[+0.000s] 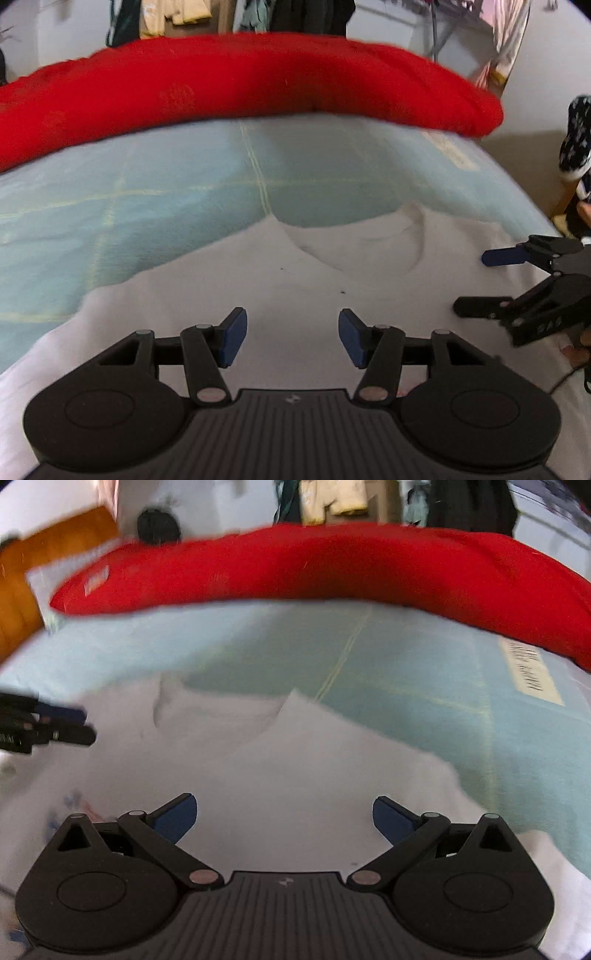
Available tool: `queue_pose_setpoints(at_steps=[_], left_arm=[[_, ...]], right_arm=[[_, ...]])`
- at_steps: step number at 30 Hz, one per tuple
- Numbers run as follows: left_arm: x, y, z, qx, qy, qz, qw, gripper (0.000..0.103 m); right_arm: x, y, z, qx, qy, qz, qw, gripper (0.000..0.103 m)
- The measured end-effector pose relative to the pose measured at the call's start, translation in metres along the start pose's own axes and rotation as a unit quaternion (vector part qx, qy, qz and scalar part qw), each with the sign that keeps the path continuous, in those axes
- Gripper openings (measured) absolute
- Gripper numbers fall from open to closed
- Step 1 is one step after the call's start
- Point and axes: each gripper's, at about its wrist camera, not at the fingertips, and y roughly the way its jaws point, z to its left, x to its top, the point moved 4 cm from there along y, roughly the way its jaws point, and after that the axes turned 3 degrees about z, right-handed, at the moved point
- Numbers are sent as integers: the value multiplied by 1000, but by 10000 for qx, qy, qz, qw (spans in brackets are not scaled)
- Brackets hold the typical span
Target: Fold clothes
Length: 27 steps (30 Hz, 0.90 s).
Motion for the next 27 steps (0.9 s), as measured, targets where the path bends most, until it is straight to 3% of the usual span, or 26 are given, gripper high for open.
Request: queue_pose_setpoints(at_steps=[6, 8, 10, 14, 17, 23, 27], left_arm=[[41, 49, 20, 151, -30, -224, 9996, 67], [50, 53, 24, 192, -29, -293, 9994, 68], [54, 49, 27, 182, -86, -246, 9995, 62], [42, 6, 35, 29, -252, -376, 9990, 63], [21, -16, 38, 171, -283, -295, 9990, 63], [-14, -6, 65, 514, -773, 66, 9957, 63], [10, 12, 79, 633, -705, -70, 9955, 66]], right_arm=[[15, 25, 0, -242, 123, -144, 9995, 103], [22, 27, -2, -267, 176, -169, 9993, 103], [23, 19, 2, -223, 149, -163, 9995, 103], [25, 3, 11, -134, 95, -150, 9998, 103], [24, -8, 18, -64, 50, -116, 9999, 103], [7, 6, 26, -81, 42, -20, 10000, 103], [3, 21, 26, -142, 101, -14, 9998, 103]])
